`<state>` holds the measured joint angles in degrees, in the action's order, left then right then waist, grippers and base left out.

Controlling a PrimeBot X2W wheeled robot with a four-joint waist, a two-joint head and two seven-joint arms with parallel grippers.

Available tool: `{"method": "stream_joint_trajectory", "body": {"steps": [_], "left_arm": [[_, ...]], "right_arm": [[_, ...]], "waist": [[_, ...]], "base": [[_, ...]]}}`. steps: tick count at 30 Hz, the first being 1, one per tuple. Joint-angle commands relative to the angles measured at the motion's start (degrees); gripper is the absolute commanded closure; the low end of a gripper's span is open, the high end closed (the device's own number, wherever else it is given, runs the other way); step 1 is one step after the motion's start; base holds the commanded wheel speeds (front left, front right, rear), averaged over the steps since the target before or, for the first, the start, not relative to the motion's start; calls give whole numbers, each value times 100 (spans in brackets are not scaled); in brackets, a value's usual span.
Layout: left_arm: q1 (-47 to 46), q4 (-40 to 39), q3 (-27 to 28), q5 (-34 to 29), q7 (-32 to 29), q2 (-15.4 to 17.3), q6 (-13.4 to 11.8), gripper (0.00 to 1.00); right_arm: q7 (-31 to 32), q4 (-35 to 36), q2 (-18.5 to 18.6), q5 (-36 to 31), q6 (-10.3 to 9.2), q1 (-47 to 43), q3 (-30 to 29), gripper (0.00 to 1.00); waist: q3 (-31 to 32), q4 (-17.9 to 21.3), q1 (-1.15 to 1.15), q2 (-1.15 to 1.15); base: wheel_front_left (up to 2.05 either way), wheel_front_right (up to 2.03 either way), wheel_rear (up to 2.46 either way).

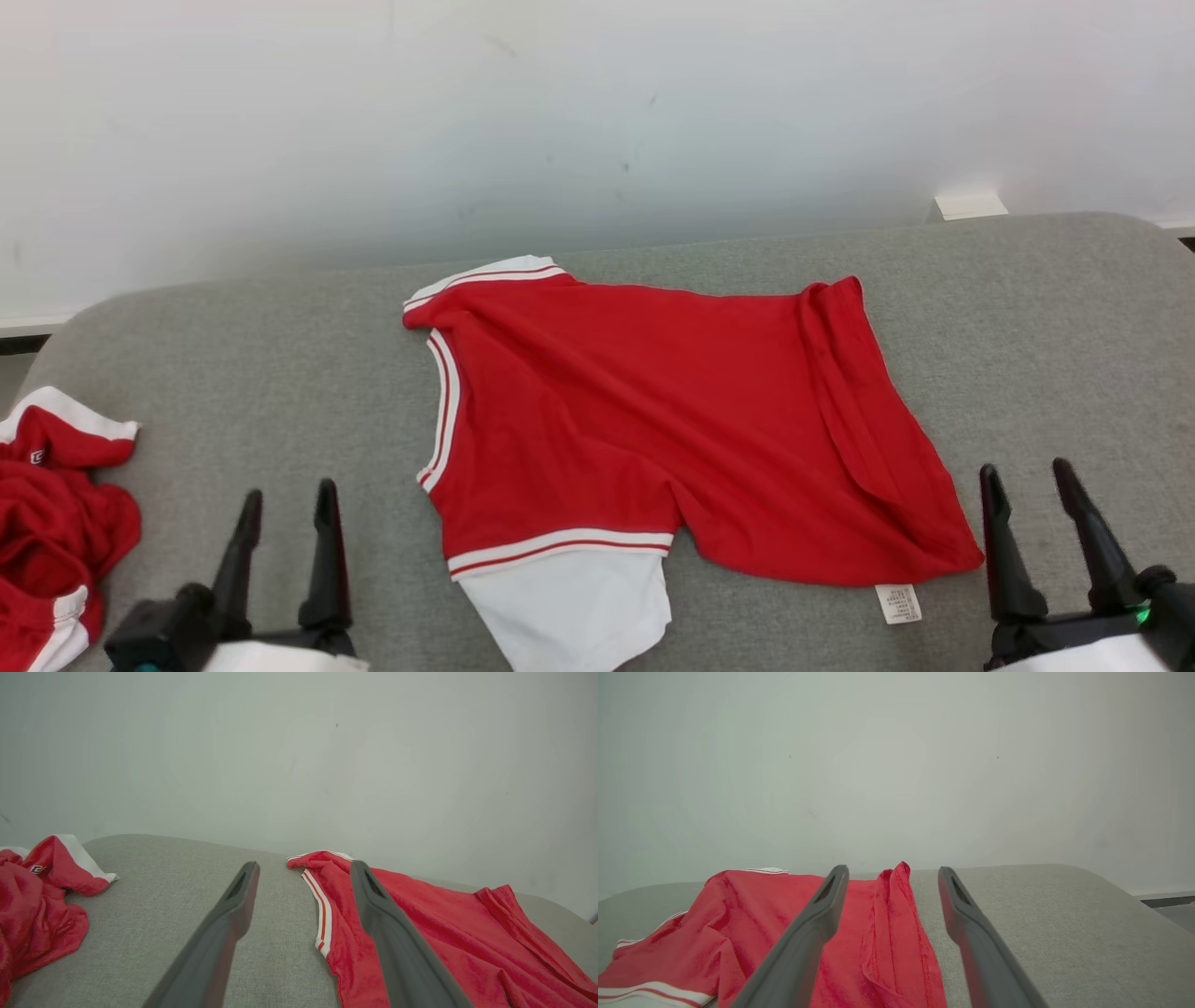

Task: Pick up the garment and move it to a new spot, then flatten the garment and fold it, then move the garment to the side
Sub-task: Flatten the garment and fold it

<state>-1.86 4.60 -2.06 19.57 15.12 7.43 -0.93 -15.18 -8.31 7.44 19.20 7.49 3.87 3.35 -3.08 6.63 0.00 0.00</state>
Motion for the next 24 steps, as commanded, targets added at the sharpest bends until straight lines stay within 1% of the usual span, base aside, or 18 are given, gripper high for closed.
{"method": "stream_joint_trajectory", "body": {"steps": [1,6,12,24], "left_arm": [[113,26,46,-173,2,-57,88,0],[271,61,239,-482,2,-304,360,0],[186,109,432,-672,2,-414,554,0],[168,155,516,-736,3,-445,678,0]], "right_arm": [[8,17,58,-115,-1,-116,57,0],[7,10,89,-141,-1,-212,170,0],[7,16,91,-116,-1,-128,236,0],[7,63,88,-116,-1,-148,225,0]], "waist": [[25,-30,0,0],[49,-91,0,0],[68,-123,0,0],[68,-119,0,0]], "base": [[0,0,0],[0,0,0],[0,0,0],[0,0,0]]}}
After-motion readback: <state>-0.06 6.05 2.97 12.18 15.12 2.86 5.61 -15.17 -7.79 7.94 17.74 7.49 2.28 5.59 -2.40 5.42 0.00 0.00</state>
